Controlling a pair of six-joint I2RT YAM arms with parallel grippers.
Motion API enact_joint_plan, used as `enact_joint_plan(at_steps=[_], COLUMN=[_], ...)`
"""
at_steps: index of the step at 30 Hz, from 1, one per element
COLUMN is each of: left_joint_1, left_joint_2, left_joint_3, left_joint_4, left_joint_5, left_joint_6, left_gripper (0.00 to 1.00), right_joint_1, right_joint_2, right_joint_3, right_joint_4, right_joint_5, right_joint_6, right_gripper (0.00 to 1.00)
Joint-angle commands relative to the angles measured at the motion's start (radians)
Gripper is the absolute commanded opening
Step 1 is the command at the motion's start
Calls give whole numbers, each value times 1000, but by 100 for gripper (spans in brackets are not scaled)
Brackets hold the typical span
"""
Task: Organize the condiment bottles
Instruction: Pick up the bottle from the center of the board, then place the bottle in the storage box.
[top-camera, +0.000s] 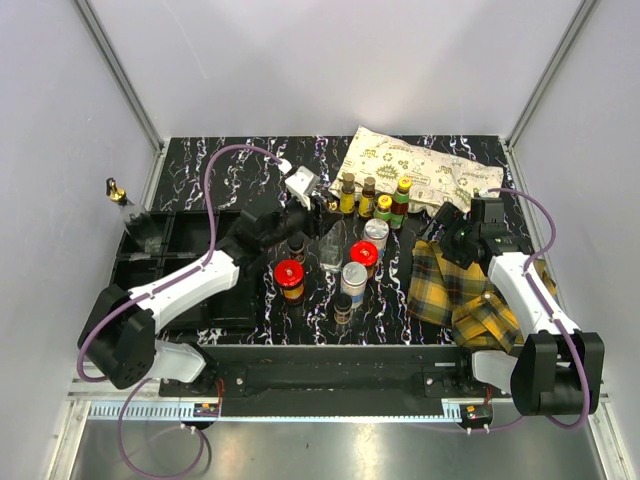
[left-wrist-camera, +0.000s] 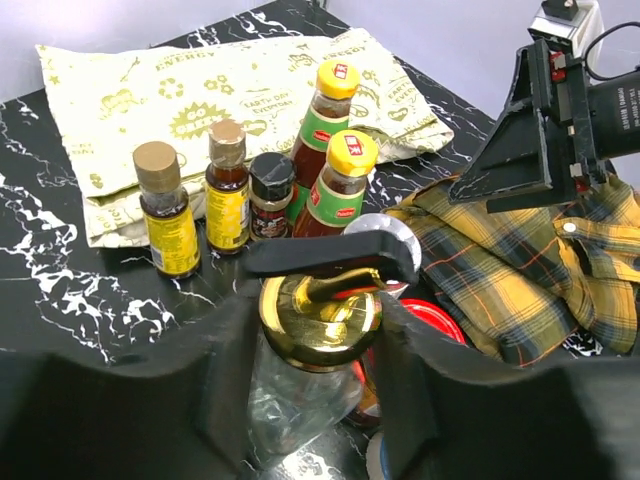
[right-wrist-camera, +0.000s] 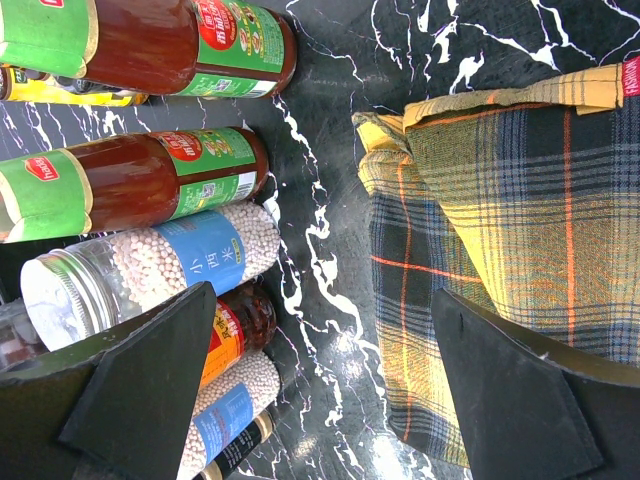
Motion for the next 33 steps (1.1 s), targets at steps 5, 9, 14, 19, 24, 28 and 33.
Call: enact_joint_plan(at_steps=[5, 9, 14, 19, 24, 28, 33], left_joint_1=[-16, -19, -29, -30, -32, -30, -27], left_joint_2=[-2, 3, 6, 0, 9, 4, -20], left_joint_3=[39, 64, 156, 263, 377, 441, 532], left_joint_4=[63, 38, -41, -103, -175, -227, -339], left_joint_5=[-72, -108, -187, -283, -319, -393, -537], left_joint_6=[5, 14, 43, 66, 61, 68, 118], left_gripper=[4, 0, 0, 0, 0, 0, 0], right_joint_1=[-2, -2, -2, -3, -3, -2, -2], right_joint_2=[-21, -22, -30, -45, -62, -67, -68], right_joint_3=[1, 1, -6, -17, -26, -26, -29], right_joint_4=[29, 29, 29, 29, 32, 32, 32], right_joint_5=[-5, -7, -7, 5, 13, 14, 14], right_joint_6=[-15, -15, -7, -1, -1, -4, -6], right_gripper=[99, 99, 99, 99, 100, 100, 100])
